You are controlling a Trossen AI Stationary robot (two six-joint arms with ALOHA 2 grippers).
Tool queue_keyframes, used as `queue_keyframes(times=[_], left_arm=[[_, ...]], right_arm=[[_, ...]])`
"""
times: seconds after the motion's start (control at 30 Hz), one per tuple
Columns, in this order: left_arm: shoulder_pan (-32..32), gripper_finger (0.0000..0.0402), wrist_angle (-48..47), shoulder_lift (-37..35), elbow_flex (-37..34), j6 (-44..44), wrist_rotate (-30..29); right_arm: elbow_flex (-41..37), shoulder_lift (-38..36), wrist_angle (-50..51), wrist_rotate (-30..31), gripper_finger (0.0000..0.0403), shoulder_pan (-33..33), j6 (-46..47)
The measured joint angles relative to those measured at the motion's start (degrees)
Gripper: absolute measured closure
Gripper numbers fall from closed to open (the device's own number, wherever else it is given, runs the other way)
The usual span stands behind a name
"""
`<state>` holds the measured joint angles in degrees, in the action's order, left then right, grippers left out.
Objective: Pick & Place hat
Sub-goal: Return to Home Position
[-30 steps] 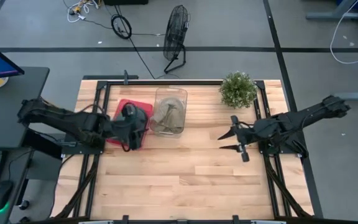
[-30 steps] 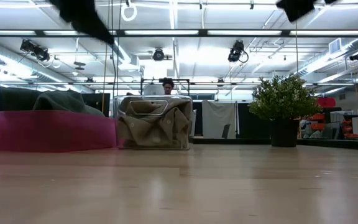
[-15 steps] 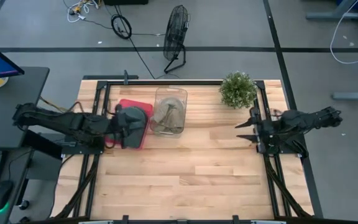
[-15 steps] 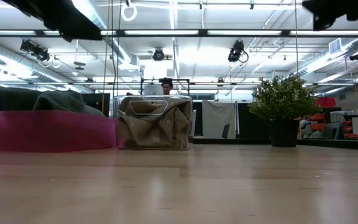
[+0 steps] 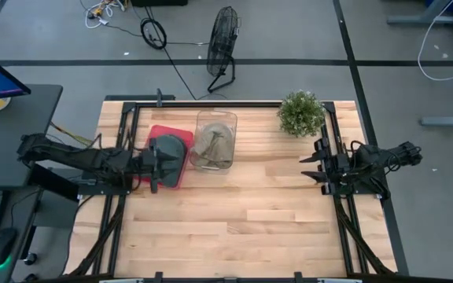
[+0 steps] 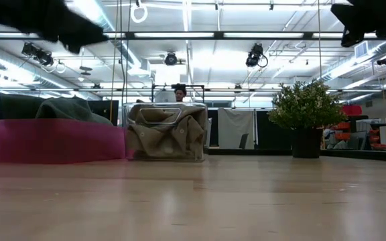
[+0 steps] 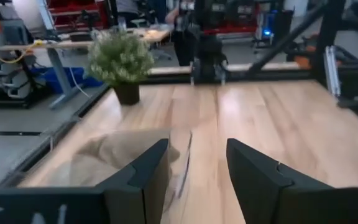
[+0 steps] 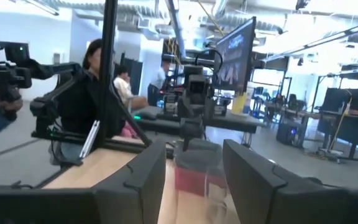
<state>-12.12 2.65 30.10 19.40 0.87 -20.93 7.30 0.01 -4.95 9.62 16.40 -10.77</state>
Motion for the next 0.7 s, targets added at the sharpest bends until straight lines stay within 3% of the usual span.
queue_keyframes(times=[0.13,0.3,0.47,0.7], left_arm=[[0.7,0.0236,3.3,-2.9,-4.8,0.5,-1.4],[2.1,0.0236,2.9,-10.1,-5.7,4.4,-1.7],[2.7,0.0236,-2.2,-17.0,-6.3,5.6,-1.0],[2.7,0.0236,-0.1,-23.4,-13.2,6.3,0.6]], right_arm=[[-0.3,0.0,0.6,1.2,0.0239,-0.2,-0.2],[-0.3,0.0,0.3,4.8,0.0239,-1.0,-0.7],[-0.3,0.0,1.1,4.9,0.0239,-2.0,0.0],[-3.3,0.0,-0.5,4.4,0.0239,-2.9,2.8]])
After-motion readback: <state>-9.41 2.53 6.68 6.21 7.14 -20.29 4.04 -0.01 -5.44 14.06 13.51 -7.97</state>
